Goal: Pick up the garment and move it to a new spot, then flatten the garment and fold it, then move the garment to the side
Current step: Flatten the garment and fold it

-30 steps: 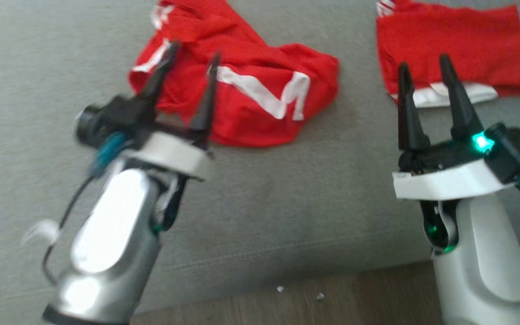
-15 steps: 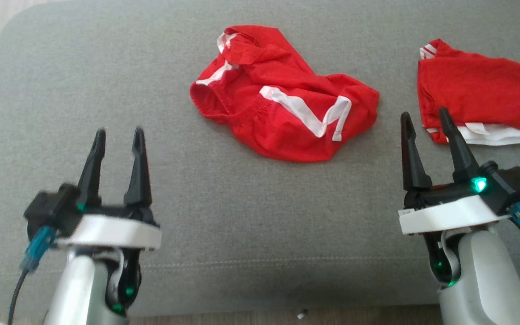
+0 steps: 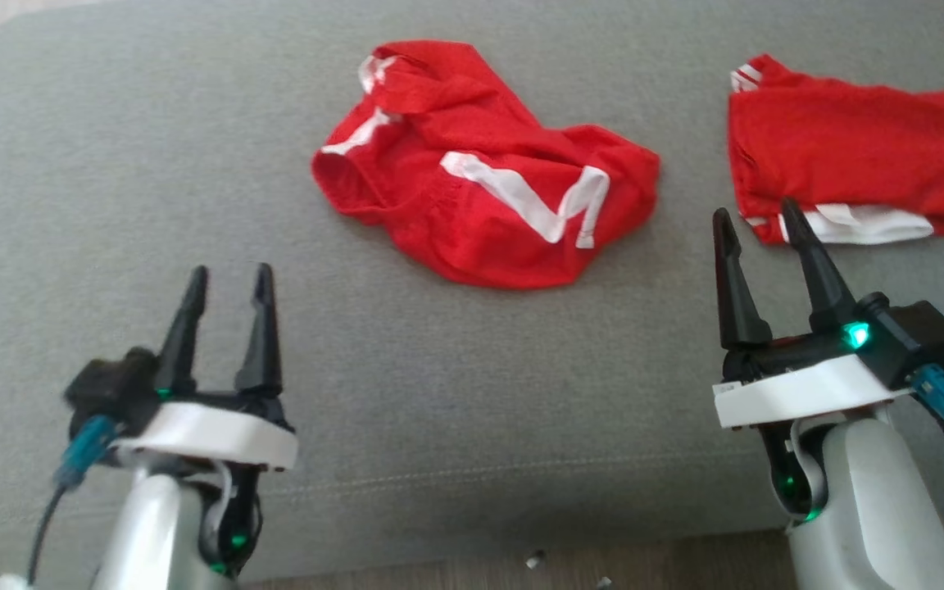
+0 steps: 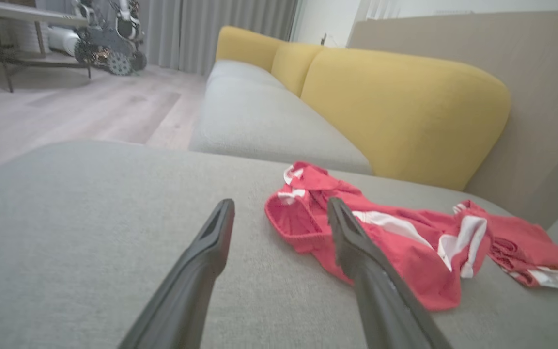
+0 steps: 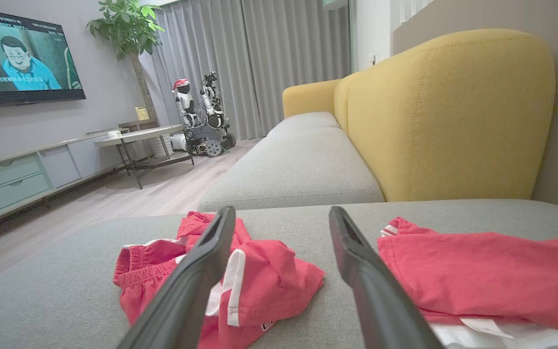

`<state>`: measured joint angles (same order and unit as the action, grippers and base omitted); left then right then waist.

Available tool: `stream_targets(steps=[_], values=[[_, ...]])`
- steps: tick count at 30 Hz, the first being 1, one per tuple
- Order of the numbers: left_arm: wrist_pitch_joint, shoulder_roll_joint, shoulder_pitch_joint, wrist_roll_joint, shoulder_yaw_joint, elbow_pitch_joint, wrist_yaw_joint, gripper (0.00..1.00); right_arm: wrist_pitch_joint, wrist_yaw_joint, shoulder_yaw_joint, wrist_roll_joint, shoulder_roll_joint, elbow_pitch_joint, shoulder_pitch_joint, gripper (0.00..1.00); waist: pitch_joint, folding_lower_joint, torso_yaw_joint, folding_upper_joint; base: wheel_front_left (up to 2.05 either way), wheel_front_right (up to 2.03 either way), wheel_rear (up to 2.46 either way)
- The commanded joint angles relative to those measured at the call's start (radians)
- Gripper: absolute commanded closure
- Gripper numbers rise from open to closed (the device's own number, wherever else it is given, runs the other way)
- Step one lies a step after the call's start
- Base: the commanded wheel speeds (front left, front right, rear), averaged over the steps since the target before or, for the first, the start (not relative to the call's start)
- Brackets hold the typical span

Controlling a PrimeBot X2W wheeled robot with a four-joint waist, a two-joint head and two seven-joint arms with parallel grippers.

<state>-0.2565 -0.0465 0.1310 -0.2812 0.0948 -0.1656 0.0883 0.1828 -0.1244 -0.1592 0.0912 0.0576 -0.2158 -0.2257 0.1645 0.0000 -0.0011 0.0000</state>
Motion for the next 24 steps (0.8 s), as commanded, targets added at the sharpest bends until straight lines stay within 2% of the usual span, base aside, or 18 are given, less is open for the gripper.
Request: stream_targets(steps=[1, 5, 10, 16, 20, 21, 24], values=[[-0.005, -0.006, 0.072, 0.018, -0.010, -0.002, 0.009, 0.00, 0.005, -0.006, -0.029, -0.006, -0.007, 0.035, -0.029, 0.00, 0.022, 0.0000, -0.026, 0.0000, 0.00, 0.00, 0.00], [0.003, -0.028, 0.157, 0.023, 0.035, -0.100, 0.027, 0.00, 0.009, -0.006, -0.039, -0.002, -0.007, 0.040, -0.045, 0.00, 0.058, 0.0000, -0.067, 0.0000, 0.00, 0.00, 0.00], [0.078, -0.066, 0.301, -0.013, 0.097, -0.192, 0.039, 0.00, 0.020, -0.006, -0.066, 0.007, -0.007, 0.038, -0.072, 0.00, 0.112, 0.0000, -0.123, 0.0000, 0.00, 0.00, 0.00], [0.247, -0.145, 0.476, -0.136, 0.188, -0.270, 0.042, 0.00, 0.037, -0.006, -0.104, 0.027, -0.007, 0.025, -0.113, 0.00, 0.162, 0.0000, -0.189, 0.0000, 0.00, 0.00, 0.00], [0.383, -0.208, 0.578, -0.255, 0.214, -0.304, 0.042, 0.00, 0.050, -0.006, -0.125, 0.045, -0.007, 0.016, -0.138, 0.00, 0.187, 0.0000, -0.228, 0.0000, 0.00, 0.00, 0.00], [0.383, -0.208, 0.578, -0.255, 0.214, -0.304, 0.042, 0.00, 0.050, -0.006, -0.125, 0.045, -0.007, 0.016, -0.138, 0.00, 0.187, 0.0000, -0.228, 0.0000, 0.00, 0.00, 0.00], [0.497, -0.245, 0.635, -0.349, 0.227, -0.323, 0.042, 0.00, 0.059, -0.006, -0.139, 0.059, -0.007, 0.005, -0.154, 0.00, 0.199, 0.0000, -0.254, 0.0000, 0.00, 0.00, 0.00]])
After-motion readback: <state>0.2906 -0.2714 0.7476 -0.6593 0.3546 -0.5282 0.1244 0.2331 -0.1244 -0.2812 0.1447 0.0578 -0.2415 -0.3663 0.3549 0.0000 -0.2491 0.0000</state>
